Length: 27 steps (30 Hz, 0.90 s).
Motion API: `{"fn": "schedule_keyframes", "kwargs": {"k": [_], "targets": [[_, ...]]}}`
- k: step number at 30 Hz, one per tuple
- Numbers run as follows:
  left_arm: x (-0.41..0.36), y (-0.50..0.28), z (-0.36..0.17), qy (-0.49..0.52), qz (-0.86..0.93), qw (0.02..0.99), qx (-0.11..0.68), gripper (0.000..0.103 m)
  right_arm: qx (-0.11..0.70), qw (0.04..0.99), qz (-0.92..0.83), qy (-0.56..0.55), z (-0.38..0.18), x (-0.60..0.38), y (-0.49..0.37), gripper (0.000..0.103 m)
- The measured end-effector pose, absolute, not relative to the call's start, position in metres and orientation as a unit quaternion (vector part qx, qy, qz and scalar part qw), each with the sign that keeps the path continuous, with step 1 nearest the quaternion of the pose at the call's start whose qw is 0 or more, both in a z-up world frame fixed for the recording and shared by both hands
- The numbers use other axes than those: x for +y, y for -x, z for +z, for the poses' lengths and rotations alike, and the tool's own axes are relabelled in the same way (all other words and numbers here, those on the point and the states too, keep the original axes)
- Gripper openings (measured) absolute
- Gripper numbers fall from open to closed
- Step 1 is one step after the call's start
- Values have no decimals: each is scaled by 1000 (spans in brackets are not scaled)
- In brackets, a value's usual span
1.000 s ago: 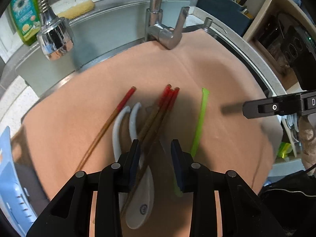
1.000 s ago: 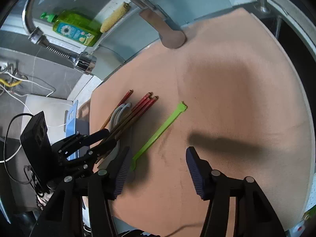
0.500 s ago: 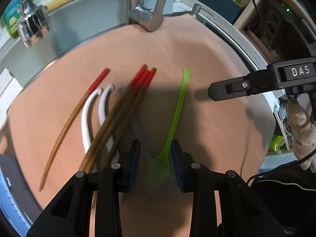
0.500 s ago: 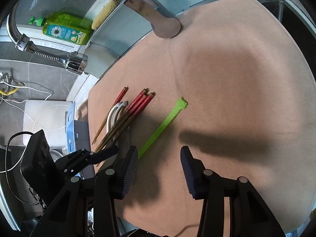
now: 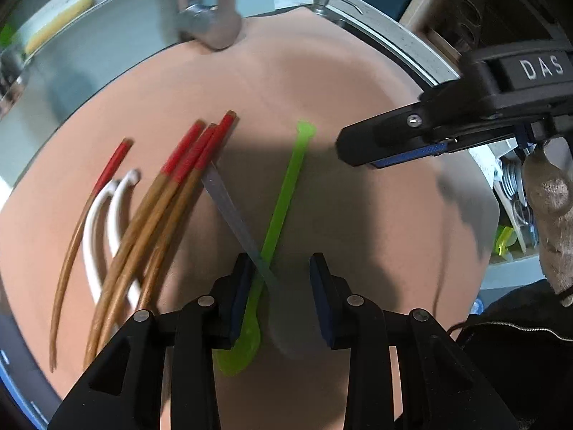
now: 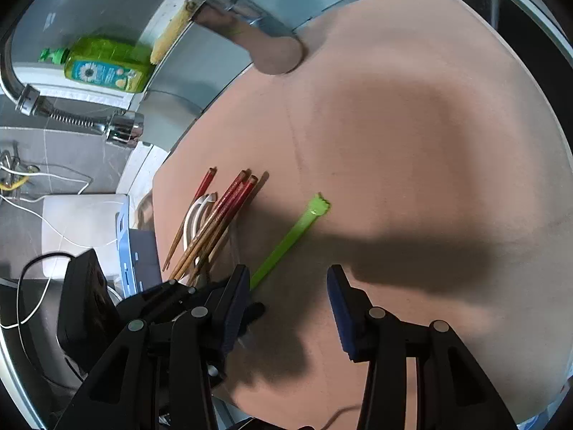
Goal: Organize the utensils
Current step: 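Grasp the green plastic spoon with the right tool while the left tool grasps the clear plastic spoon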
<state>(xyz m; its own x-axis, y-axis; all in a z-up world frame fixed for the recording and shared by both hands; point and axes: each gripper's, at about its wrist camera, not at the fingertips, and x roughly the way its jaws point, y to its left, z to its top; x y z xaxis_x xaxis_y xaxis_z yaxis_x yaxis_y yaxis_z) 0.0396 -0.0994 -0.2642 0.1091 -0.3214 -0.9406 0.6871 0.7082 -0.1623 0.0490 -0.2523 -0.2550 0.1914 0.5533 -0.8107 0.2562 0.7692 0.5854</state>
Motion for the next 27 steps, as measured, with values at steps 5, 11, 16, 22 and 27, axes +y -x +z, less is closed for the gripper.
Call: {"fn": "schedule_keyframes", "kwargs": {"k": [5, 11, 16, 22, 27], "targets": [[-102, -35, -262, -140, -360, 725, 570, 31, 631, 694, 97, -333, -260, -257, -48, 41], [-96, -18, -265, -124, -369, 724, 569, 31, 638, 686, 101, -335, -265, -246, -52, 41], [-91, -15, -265, -84, -368, 730, 570, 31, 653, 673, 103, -331, -272, -230, -55, 38], [-59, -26, -261, -60, -328, 747, 575, 35, 667, 677, 78, -302, -276, -219, -56, 29], [-45, -30, -259, -84, -292, 761, 573, 34, 672, 677, 66, -293, -275, -213, -59, 30]]}}
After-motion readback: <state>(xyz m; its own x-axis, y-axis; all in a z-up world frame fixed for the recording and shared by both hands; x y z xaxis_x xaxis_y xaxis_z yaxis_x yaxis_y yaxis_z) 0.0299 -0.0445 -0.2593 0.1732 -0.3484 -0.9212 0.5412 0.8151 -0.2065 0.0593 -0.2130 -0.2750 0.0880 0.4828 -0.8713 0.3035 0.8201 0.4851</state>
